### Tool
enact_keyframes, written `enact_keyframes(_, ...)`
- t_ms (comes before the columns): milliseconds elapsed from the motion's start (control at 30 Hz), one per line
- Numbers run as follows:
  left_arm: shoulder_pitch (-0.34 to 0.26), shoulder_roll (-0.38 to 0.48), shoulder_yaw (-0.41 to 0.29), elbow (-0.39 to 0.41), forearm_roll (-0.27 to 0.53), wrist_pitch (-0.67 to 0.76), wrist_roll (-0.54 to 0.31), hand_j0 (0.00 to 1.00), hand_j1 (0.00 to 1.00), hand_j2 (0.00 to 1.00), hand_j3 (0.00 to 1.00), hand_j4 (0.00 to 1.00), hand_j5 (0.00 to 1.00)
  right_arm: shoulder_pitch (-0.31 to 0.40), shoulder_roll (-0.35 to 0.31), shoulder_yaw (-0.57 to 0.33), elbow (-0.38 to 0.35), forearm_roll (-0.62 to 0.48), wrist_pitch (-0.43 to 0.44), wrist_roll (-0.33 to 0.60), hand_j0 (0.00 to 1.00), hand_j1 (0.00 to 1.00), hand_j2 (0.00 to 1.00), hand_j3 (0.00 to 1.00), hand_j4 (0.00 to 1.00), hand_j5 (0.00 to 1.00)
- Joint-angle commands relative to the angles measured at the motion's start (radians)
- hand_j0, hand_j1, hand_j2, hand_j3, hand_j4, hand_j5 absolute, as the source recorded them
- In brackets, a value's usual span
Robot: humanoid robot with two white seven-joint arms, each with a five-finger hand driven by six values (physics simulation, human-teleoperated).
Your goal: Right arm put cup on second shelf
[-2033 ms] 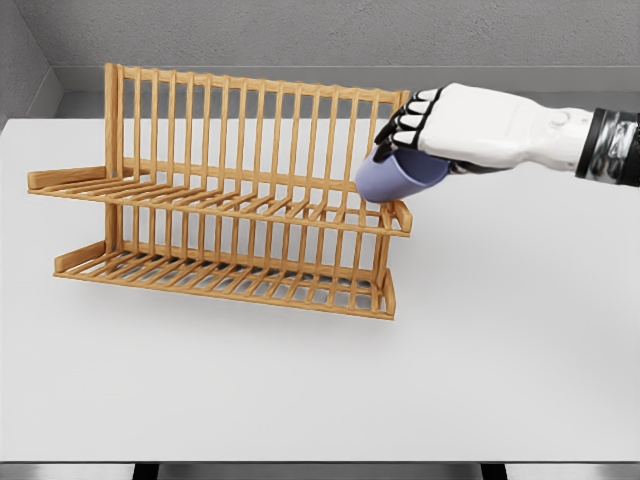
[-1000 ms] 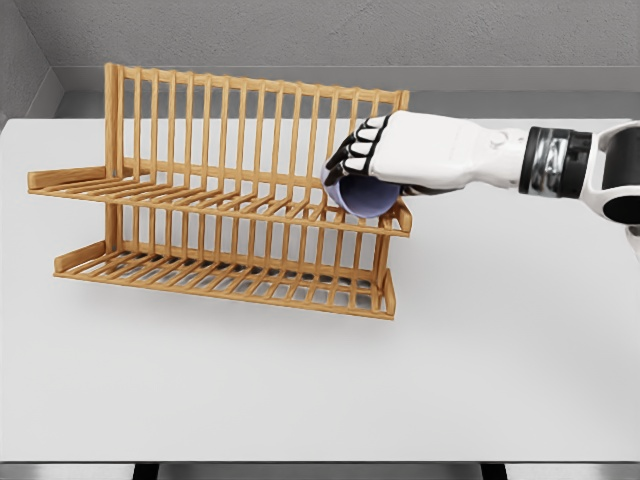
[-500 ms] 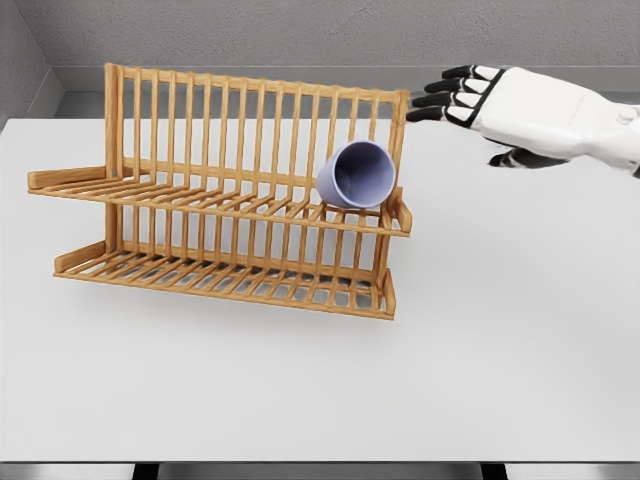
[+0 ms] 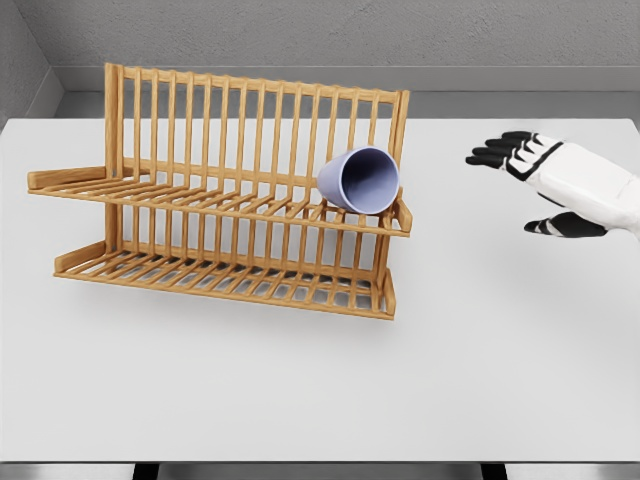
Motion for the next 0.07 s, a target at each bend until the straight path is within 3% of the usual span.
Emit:
enact_keyframes(0, 0.000, 0.000, -0.001, 0.000, 0.000, 0.000, 0.000, 1.00, 1.00, 1.00, 1.00, 1.00, 1.00, -0.002, 0.023, 0.049, -0.001, -0.004, 0.003, -0.001, 1.00, 1.00, 1.00, 1.00, 1.00, 1.00)
enact_keyframes(33, -0.005, 0.000, 0.002, -0.005, 0.003, -0.002, 0.000, 1.00, 1.00, 1.00, 1.00, 1.00, 1.00, -0.006, 0.031, 0.049, -0.001, -0.004, 0.003, -0.001, 1.00, 1.00, 1.00, 1.00, 1.00, 1.00)
